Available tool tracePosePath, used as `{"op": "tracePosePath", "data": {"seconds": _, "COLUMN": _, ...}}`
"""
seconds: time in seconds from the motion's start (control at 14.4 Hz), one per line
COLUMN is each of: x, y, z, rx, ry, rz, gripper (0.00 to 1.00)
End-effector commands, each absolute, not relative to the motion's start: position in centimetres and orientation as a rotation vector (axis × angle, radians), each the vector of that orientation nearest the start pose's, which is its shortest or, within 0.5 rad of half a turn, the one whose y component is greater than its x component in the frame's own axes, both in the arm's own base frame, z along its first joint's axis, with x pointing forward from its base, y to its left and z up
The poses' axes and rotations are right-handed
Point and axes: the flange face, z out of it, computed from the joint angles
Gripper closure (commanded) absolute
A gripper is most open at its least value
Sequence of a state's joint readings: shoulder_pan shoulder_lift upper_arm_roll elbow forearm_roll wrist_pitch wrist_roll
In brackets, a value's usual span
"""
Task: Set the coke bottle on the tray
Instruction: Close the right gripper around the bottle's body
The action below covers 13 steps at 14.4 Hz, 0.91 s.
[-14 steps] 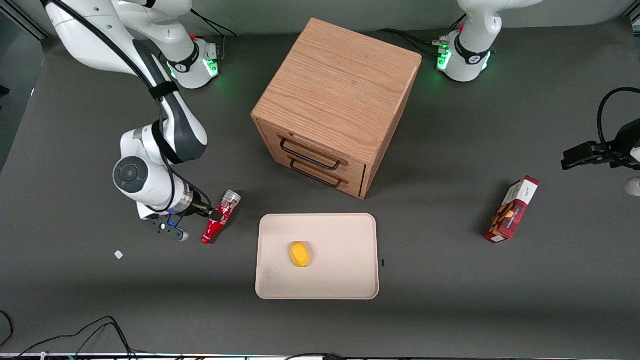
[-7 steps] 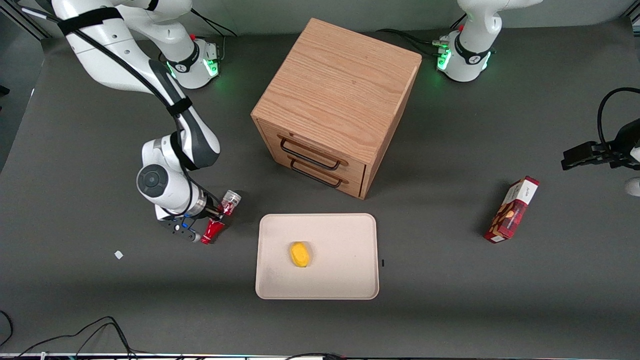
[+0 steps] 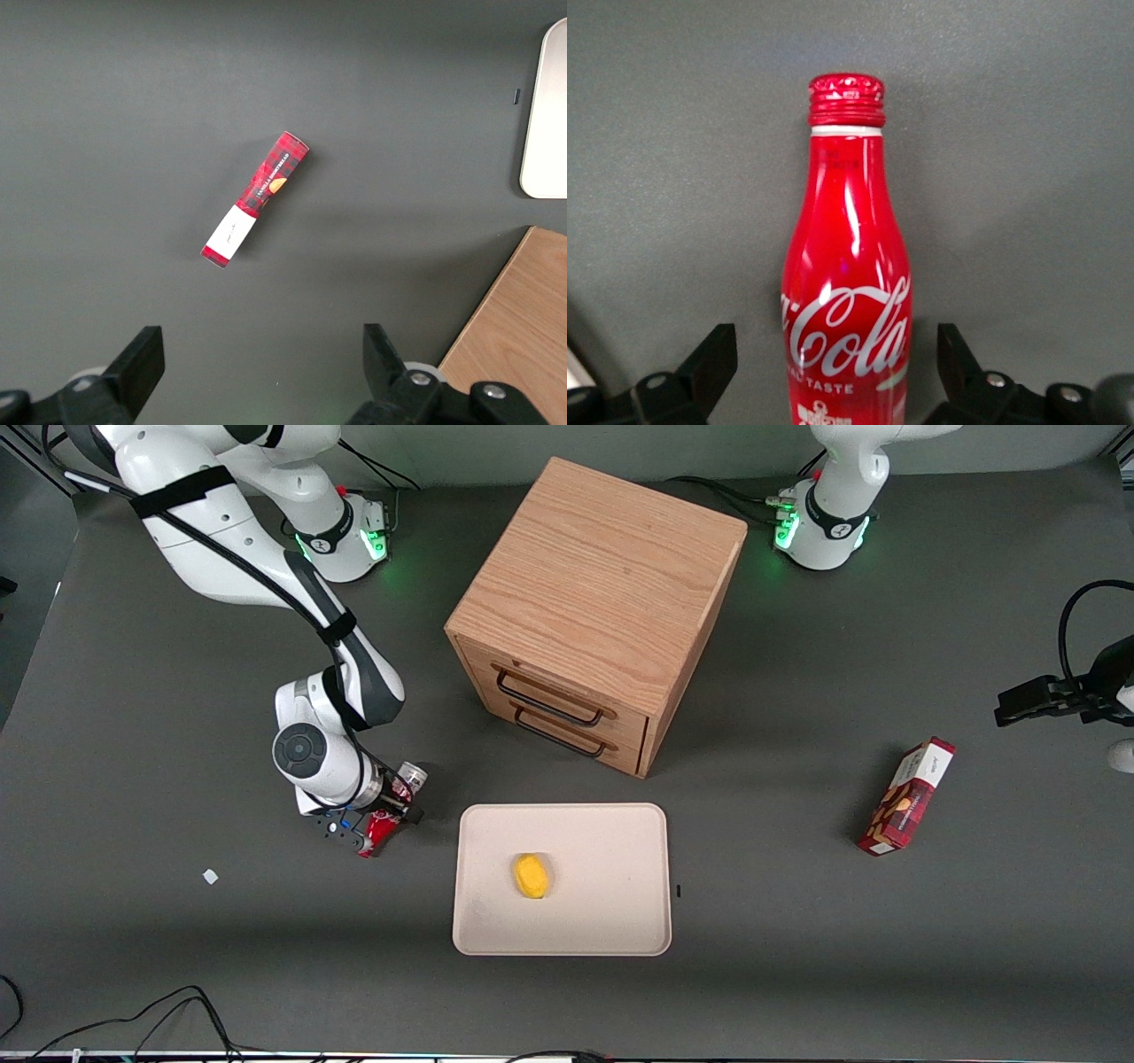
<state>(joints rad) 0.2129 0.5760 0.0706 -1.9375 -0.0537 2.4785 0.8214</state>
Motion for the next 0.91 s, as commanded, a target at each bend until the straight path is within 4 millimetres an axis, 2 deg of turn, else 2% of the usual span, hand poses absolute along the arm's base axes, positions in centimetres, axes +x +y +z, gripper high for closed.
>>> {"op": "tracePosePath", "data": {"seconds": 0.0, "x": 59.50, "y": 17.49, "z": 17.98, "rx": -3.057, "ry": 0.804, "rz": 0.008, "gripper": 0.00}}
{"op": "tracePosePath", "data": {"seconds": 0.21, "x": 59.52, "y": 17.40, "z": 17.98, "rx": -3.064, "ry": 0.796, "rz": 0.003, "gripper": 0.00}}
{"op": "tracePosePath", "data": {"seconds": 0.28, "x": 59.51, "y": 17.40, "z": 17.97, "rx": -3.066, "ry": 0.794, "rz": 0.005, "gripper": 0.10}}
{"op": "tracePosePath", "data": {"seconds": 0.35, "x": 59.52, "y": 17.31, "z": 18.10, "rx": -3.065, "ry": 0.796, "rz": 0.002, "gripper": 0.68}}
{"op": "tracePosePath", "data": {"seconds": 0.42, "x": 59.56, "y": 17.22, "z": 18.33, "rx": -3.063, "ry": 0.796, "rz": -0.002, "gripper": 1.00}}
{"op": "tracePosePath", "data": {"seconds": 0.84, "x": 59.70, "y": 16.95, "z": 18.69, "rx": -3.062, "ry": 0.797, "rz": -0.007, "gripper": 1.00}}
